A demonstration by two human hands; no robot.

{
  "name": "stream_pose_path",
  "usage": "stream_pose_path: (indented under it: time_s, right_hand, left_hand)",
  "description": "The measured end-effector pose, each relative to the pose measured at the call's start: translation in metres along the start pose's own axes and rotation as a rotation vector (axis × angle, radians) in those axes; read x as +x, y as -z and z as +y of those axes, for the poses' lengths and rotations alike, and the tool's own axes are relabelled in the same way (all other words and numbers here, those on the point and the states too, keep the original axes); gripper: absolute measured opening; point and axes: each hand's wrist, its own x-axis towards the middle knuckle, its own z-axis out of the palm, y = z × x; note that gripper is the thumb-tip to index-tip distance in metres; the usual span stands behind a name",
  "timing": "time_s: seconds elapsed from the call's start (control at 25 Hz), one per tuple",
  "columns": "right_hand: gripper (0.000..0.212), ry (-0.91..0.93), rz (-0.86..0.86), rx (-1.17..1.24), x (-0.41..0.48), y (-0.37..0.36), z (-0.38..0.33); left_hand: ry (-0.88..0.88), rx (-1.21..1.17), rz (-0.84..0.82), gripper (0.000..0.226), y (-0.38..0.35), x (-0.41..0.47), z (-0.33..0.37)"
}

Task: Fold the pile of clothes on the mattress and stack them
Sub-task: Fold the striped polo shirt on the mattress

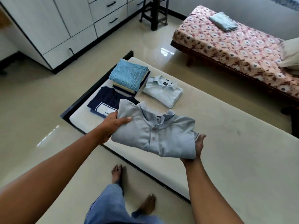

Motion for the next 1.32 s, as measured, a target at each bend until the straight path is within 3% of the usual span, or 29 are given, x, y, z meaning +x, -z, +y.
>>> stream_pose_path:
  time_s: [0.08,0.12,0.2,0.28,0.56,0.8,1.0,1.32]
  right_hand:
    - [0.095,-0.065,0.192,-0.227,0.019,-0.022,0.016]
    - [0.087,-0.112,0.175,-0.373,0.029,-0.033,0.023]
    - [0.054,-0.173,0.255,-0.659,0.063,-0.049,0.045]
    - [0.044,-0.174,0.369,-0.831,0.104,-0.043,0.072]
    - [0.045,-0.145,0.561,-0.782,0.165,-0.035,0.166]
    - [0.048,-0.106,0.637,-0.804,0.221,-0.037,0.178]
    - [0.036,-0.076,0.712,-0.829,0.290,-0.035,0.183]
    - [0.037,0.061,0.818,-0.791,0.401,-0.009,0.185]
  left_hand:
    - [0.040,0.028,0.041,0.033,0.046,0.006,-0.010]
    - [0.056,0.043,0.043,0.037,0.064,0.010,-0.017]
    - [0.081,0.084,0.046,0.047,0.107,0.027,-0.026]
    - [0.109,0.124,0.045,0.048,0.147,0.053,-0.035]
    - [0.241,0.242,0.148,0.041,0.237,0.117,-0.055]
    - [0.393,0.227,0.132,0.038,0.275,0.181,-0.055]
    - [0.373,0.244,0.093,0.037,0.295,0.247,-0.050]
    - [0.238,0.351,-0.020,0.044,0.336,0.403,-0.046]
